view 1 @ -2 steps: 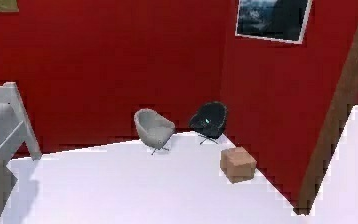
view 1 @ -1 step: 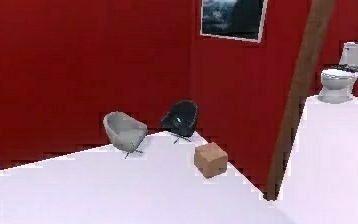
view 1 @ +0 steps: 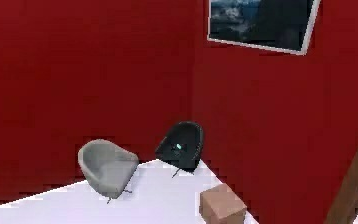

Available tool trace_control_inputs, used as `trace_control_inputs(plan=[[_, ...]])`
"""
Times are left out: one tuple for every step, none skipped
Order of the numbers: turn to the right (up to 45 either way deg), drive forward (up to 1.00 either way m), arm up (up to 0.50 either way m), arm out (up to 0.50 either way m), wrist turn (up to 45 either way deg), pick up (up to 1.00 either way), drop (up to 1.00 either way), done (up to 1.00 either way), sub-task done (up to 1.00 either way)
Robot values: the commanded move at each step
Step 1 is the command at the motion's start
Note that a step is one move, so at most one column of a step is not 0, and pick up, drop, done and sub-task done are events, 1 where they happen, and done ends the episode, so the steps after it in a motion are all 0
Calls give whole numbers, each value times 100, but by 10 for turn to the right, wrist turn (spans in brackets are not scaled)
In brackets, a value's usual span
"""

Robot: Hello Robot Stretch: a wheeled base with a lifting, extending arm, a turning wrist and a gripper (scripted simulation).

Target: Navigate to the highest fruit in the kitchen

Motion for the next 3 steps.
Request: trace_control_inputs(plan=[[450,0,0,0,0,0,0,0,0],[240,0,0,0,0,0,0,0,0],[0,100,0,0,0,0,0,0,0]])
